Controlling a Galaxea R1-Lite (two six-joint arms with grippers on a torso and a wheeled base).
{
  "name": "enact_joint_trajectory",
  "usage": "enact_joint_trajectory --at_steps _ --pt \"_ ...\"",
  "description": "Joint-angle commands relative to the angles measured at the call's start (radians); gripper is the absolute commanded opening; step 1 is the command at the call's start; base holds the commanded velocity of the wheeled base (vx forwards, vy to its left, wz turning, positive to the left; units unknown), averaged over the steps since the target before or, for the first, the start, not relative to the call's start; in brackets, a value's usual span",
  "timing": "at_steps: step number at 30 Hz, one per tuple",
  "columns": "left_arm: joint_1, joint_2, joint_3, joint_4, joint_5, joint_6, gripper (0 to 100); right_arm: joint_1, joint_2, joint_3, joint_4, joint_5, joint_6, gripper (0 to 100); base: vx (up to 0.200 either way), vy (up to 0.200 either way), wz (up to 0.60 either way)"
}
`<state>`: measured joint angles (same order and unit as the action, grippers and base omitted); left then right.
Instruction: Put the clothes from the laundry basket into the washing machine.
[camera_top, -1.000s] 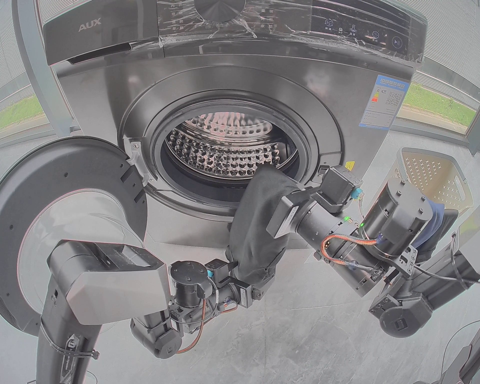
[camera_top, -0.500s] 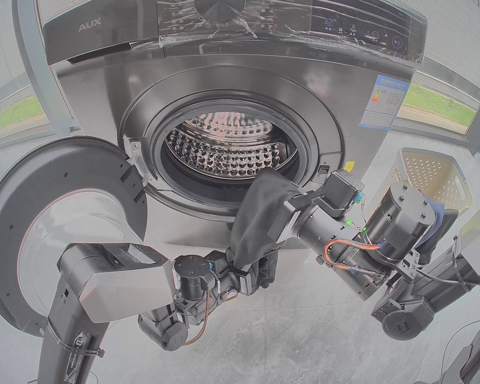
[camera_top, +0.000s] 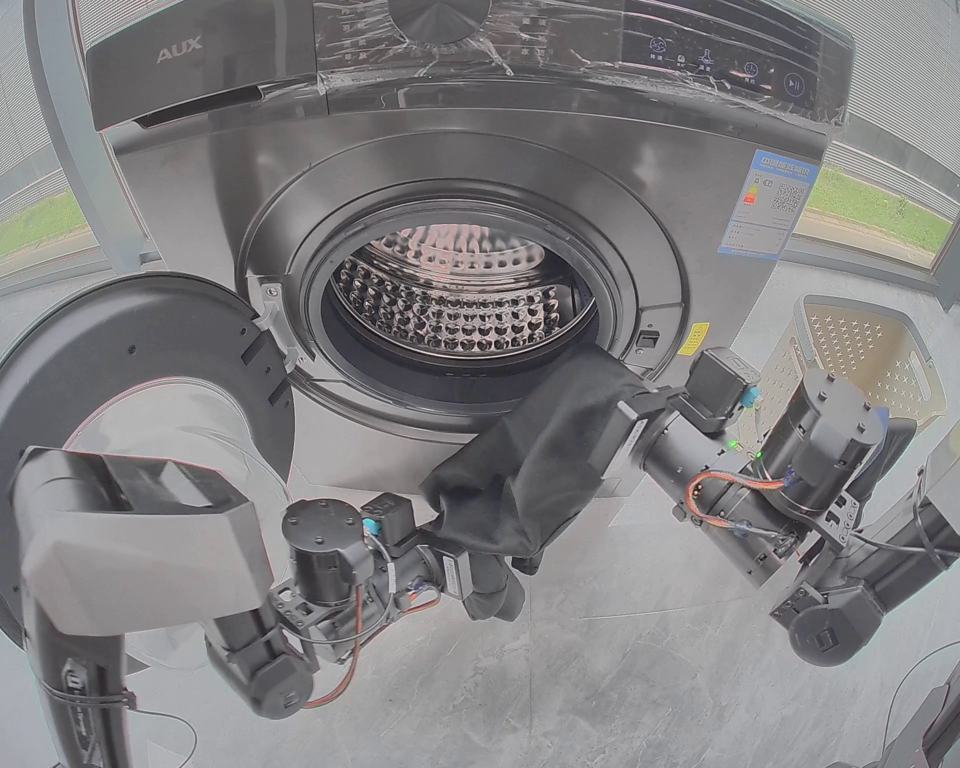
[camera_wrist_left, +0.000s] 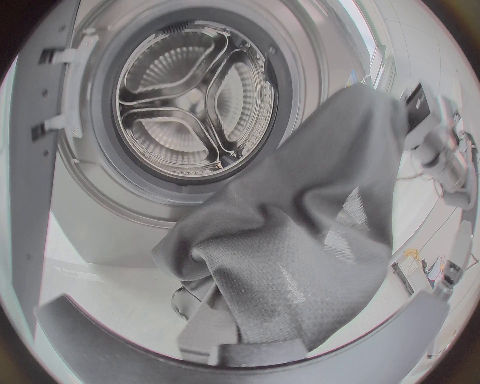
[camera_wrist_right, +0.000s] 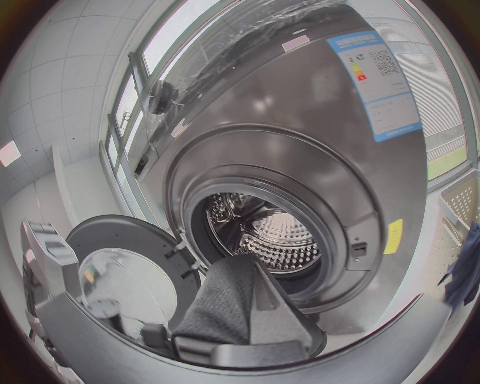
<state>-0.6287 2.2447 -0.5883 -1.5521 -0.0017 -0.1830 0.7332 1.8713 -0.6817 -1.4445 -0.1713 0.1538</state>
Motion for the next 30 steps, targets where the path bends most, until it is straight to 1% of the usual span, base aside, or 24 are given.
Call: enact_joint_trajectory --at_steps 1,3,5,7,8,9,11,13,16,20,22,26,30 --pt "0.006 -0.295 0.214 -0.002 -0.009 -0.003 0 -0.066 -0.087 0.145 -0.005 0.012 0.009 0 0.0 0.0 0.0" --pt "0.007 -0.332 0.235 -0.002 -0.009 -0.003 0 -0.067 -0.103 0.168 -0.004 0.015 0.009 0 0.0 0.0 0.0" --pt "0.009 -0.418 0.28 0.0 -0.021 -0.004 0 -0.081 -0.133 0.214 -0.005 0.035 0.013 0 0.0 0.0 0.0" --pt "0.009 -0.421 0.282 0.0 -0.024 -0.004 0 -0.083 -0.135 0.215 -0.005 0.036 0.013 0 0.0 0.0 0.0" --pt "0.007 -0.487 0.317 0.001 -0.069 -0.004 0 -0.104 -0.142 0.243 -0.007 0.055 0.041 0 0.0 0.0 0.0" --pt "0.007 -0.511 0.334 0.001 -0.087 -0.004 0 -0.109 -0.142 0.246 -0.007 0.058 0.058 0 0.0 0.0 0.0" --pt "0.003 -0.531 0.36 0.001 -0.107 -0.004 0 -0.117 -0.141 0.24 -0.007 0.061 0.078 0 0.0 0.0 0.0" --pt "-0.003 -0.531 0.381 0.001 -0.123 0.0 0 -0.124 -0.139 0.231 -0.008 0.062 0.078 0 0.0 0.0 0.0" --pt "-0.022 -0.52 0.401 0.001 -0.13 0.002 0 -0.124 -0.133 0.203 -0.008 0.061 0.085 0 0.0 0.0 0.0" --pt "-0.048 -0.51 0.449 0.001 -0.175 0.007 0 -0.127 -0.126 0.188 -0.011 0.05 0.102 0 0.0 0.0 0.0" --pt "-0.054 -0.51 0.47 0.001 -0.189 0.008 0 -0.13 -0.121 0.174 -0.016 0.049 0.113 0 0.0 0.0 0.0" --pt "-0.052 -0.513 0.498 0.001 -0.219 0.01 0 -0.144 -0.109 0.151 -0.016 0.047 0.131 0 0.0 0.0 0.0" --pt "-0.048 -0.516 0.504 0.001 -0.228 0.01 0 -0.153 -0.09 0.146 -0.017 0.045 0.136 0 0.0 0.0 0.0"
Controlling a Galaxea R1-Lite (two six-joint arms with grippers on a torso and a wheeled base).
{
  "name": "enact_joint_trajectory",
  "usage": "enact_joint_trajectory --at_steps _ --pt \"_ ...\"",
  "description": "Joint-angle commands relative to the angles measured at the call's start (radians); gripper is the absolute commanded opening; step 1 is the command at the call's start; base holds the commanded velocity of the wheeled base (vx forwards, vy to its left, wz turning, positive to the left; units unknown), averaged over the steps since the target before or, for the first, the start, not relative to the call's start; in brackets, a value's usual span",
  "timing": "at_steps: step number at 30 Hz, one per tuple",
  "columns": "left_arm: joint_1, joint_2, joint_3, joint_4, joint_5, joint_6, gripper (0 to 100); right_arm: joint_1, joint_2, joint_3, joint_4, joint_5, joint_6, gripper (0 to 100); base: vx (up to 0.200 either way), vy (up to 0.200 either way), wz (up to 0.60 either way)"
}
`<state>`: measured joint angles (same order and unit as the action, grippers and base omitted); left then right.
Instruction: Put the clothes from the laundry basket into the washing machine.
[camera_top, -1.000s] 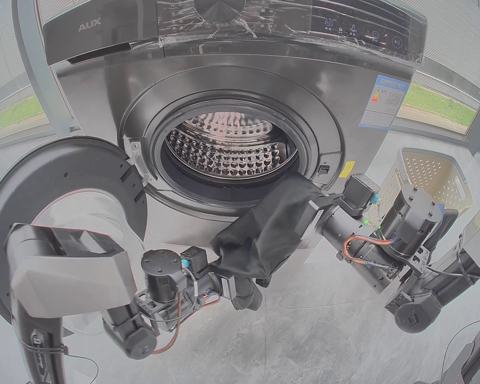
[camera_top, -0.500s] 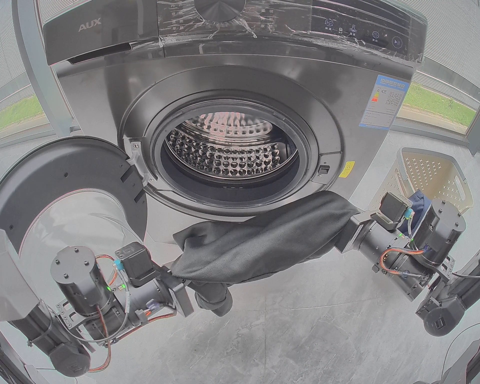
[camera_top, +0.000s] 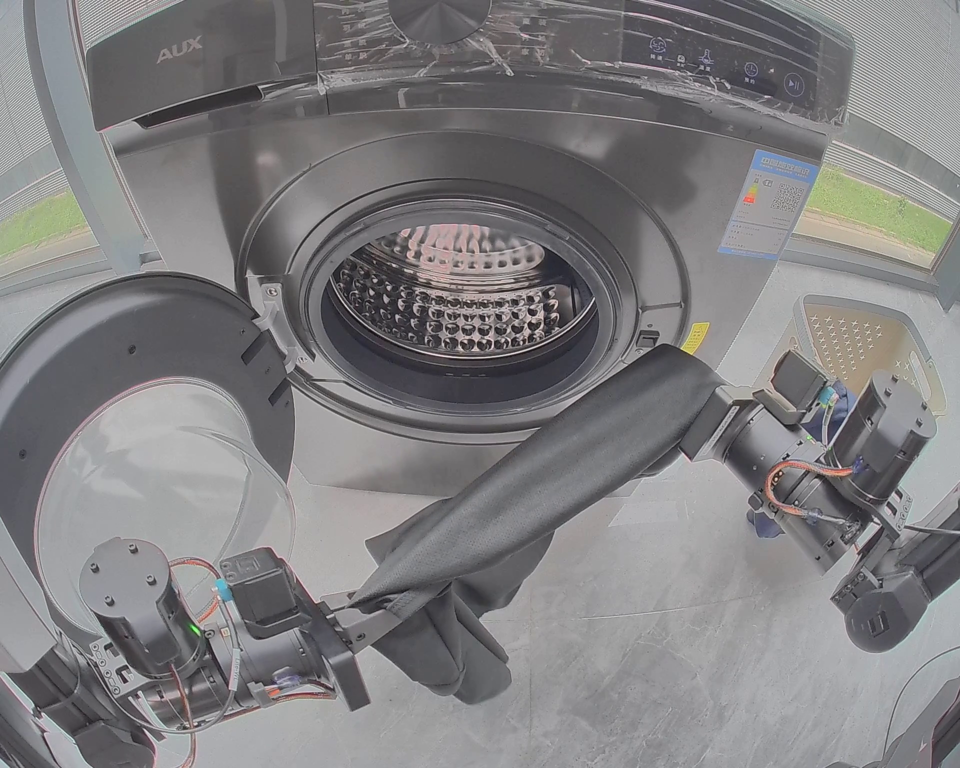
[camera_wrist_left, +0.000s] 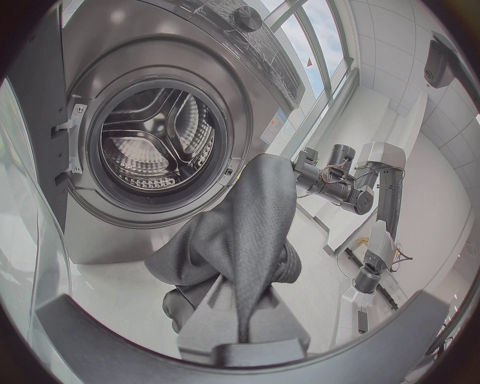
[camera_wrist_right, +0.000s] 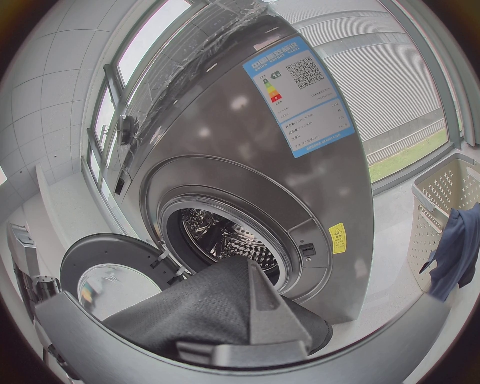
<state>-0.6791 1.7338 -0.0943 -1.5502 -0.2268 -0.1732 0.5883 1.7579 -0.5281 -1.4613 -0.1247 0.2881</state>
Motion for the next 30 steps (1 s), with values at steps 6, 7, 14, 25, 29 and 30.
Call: enact_joint_trajectory --at_steps 6,7,14,25,29,30 --pt "0.012 -0.011 0.004 -0.002 -0.003 0.001 0 -0.022 0.026 -0.026 -0.001 -0.02 0.002 0 0.0 0.0 0.0" --pt "0.012 -0.013 0.004 -0.002 -0.003 0.0 0 -0.03 0.026 -0.03 -0.001 -0.024 0.002 0 0.0 0.0 0.0" --pt "0.006 -0.008 0.002 -0.001 -0.003 0.001 0 -0.045 0.028 -0.038 0.001 -0.032 0.019 0 0.0 0.0 0.0" --pt "0.096 0.015 -0.191 0.001 0.086 0.003 0 -0.019 0.02 -0.003 -0.013 -0.018 0.019 0 0.0 0.0 0.0" --pt "0.144 0.015 -0.239 0.001 0.096 0.017 0 -0.018 0.018 0.007 -0.014 -0.004 0.019 0 0.0 0.0 0.0" --pt "0.15 0.015 -0.24 0.001 0.101 0.02 0 -0.018 0.018 0.008 -0.017 -0.004 0.02 0 0.0 0.0 0.0"
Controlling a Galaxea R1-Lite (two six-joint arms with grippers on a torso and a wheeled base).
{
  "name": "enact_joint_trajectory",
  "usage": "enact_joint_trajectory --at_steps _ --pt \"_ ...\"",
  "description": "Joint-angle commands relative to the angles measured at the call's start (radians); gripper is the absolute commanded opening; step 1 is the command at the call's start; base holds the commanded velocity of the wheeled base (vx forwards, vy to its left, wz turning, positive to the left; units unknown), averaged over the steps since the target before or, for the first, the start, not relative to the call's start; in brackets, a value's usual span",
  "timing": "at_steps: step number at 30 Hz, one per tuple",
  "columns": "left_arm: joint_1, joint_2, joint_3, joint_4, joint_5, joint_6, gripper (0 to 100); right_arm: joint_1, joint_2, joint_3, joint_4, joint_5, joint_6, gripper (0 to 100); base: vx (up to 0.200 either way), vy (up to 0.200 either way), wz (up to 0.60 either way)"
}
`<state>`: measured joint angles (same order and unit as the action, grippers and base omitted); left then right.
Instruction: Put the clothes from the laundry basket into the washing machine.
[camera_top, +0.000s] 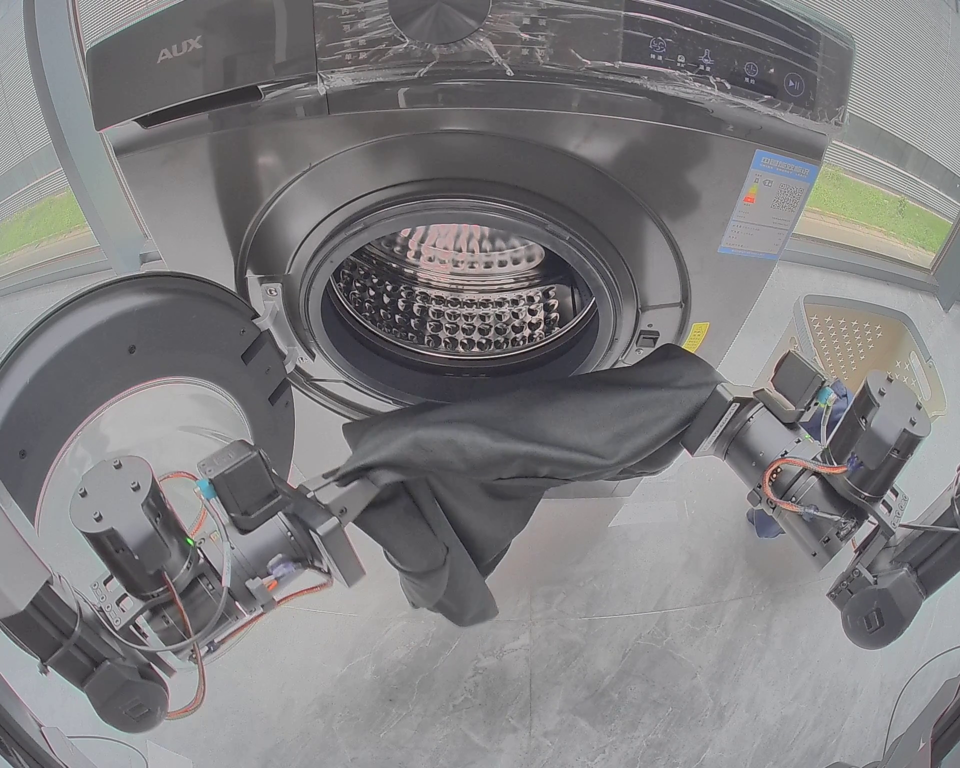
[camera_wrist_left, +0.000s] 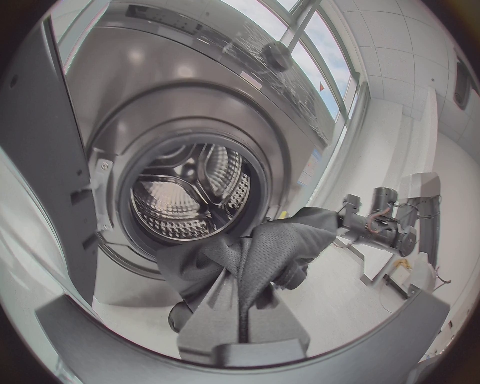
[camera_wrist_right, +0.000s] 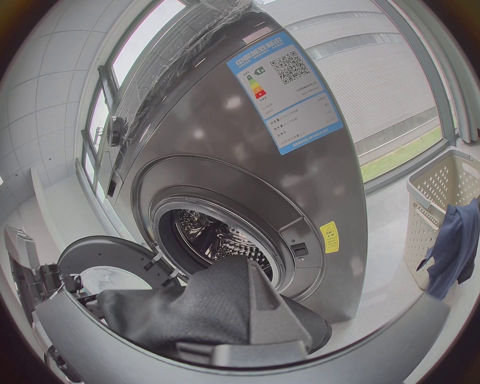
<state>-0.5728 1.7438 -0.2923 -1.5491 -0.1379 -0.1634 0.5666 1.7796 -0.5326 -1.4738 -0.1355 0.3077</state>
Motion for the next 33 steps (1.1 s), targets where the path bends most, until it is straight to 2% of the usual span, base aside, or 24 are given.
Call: enact_joint_trajectory --at_steps 1,13,18,25,29,30,33 --pt "0.051 0.005 -0.044 0.0 0.015 0.012 0 0.006 -0.003 0.019 -0.01 0.007 -0.001 0 0.0 0.0 0.0" --pt "0.09 0.0 -0.067 0.001 0.011 0.018 0 0.01 -0.014 0.02 -0.028 0.008 -0.002 0 0.0 0.0 0.0" --pt "0.071 0.006 -0.05 0.0 0.006 0.018 0 0.084 -0.031 0.04 -0.069 0.045 0.001 0 0.0 0.0 0.0" --pt "0.008 0.069 0.015 -0.002 0.003 0.016 0 0.162 -0.051 0.04 -0.068 0.06 0.001 0 0.0 0.0 0.0" --pt "0.019 0.177 0.002 -0.002 -0.04 0.027 0 0.177 -0.043 0.031 -0.068 0.071 0.002 0 0.0 0.0 0.0" --pt "0.024 0.192 -0.002 -0.002 -0.054 0.03 100 0.184 -0.043 0.026 -0.068 0.071 0.002 0 0.0 0.0 0.0" --pt "0.036 0.25 -0.041 -0.002 -0.071 0.027 100 0.207 -0.037 0.003 -0.068 0.068 0.002 0 0.0 0.0 0.0"
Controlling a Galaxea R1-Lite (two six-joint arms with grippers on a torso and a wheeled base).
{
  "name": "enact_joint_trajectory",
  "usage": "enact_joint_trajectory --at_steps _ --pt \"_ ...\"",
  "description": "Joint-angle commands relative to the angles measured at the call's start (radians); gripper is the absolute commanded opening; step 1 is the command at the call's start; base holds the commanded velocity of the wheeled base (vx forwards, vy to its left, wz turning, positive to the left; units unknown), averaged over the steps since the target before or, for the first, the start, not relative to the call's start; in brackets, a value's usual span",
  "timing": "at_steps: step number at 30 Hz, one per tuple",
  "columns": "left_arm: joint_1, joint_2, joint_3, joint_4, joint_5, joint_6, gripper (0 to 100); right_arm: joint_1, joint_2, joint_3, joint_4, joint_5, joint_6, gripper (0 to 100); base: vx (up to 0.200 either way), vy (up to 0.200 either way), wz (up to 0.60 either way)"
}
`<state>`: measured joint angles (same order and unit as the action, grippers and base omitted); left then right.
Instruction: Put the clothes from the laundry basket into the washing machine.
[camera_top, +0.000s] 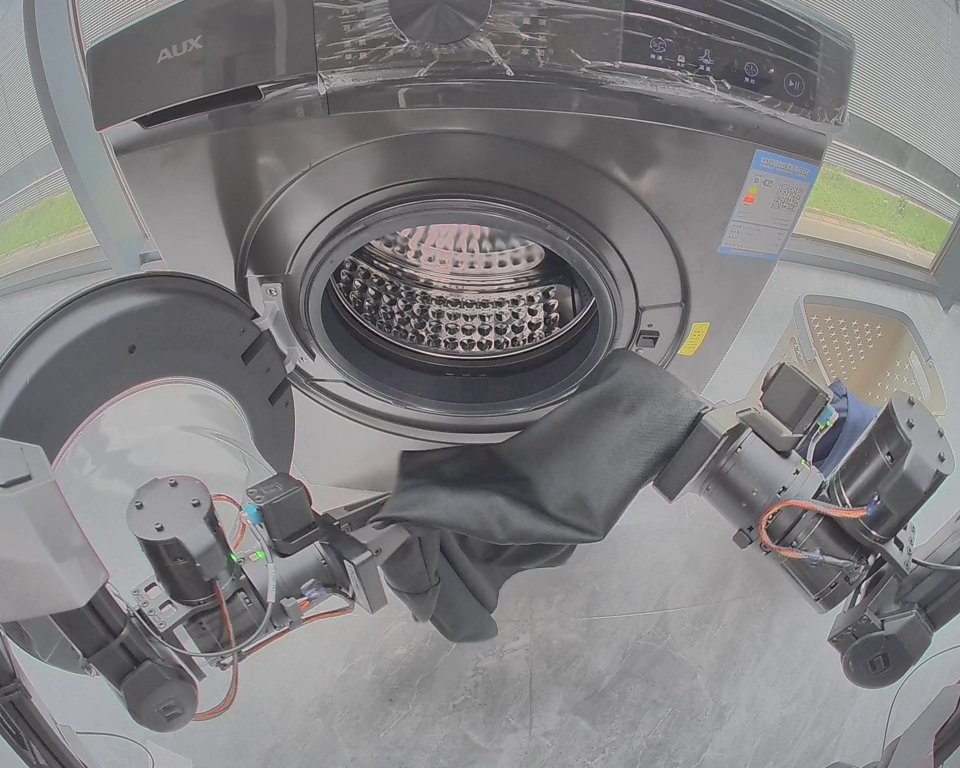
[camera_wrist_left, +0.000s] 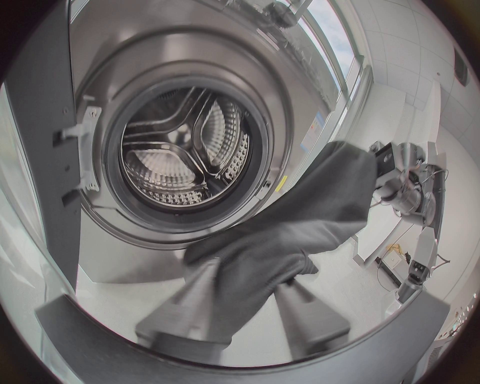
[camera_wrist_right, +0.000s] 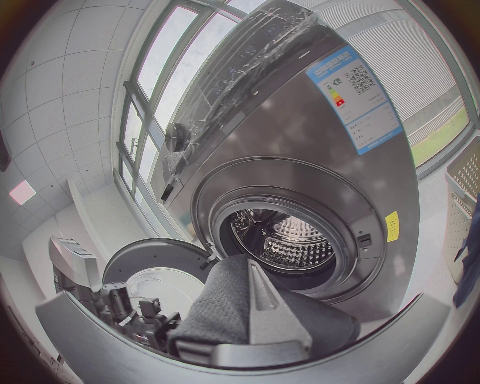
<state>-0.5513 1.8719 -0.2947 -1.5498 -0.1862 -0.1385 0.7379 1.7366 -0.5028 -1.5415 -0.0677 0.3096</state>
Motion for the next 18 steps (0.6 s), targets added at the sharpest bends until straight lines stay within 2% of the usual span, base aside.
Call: enact_joint_trajectory --at_steps 1,11,18 --pt "0.014 0.133 -0.047 -0.001 -0.019 0.0 100 0.037 0.008 -0.03 0.0 0.0 -0.001 0 0.0 0.0 0.0" --pt "0.048 0.371 -0.228 -0.003 -0.015 0.008 100 0.072 0.029 -0.069 0.026 -0.009 -0.001 0 0.0 0.0 0.0" --pt "0.033 0.415 -0.248 -0.004 -0.022 0.01 100 0.054 0.101 -0.142 0.027 -0.027 -0.012 0 0.0 0.0 0.0"
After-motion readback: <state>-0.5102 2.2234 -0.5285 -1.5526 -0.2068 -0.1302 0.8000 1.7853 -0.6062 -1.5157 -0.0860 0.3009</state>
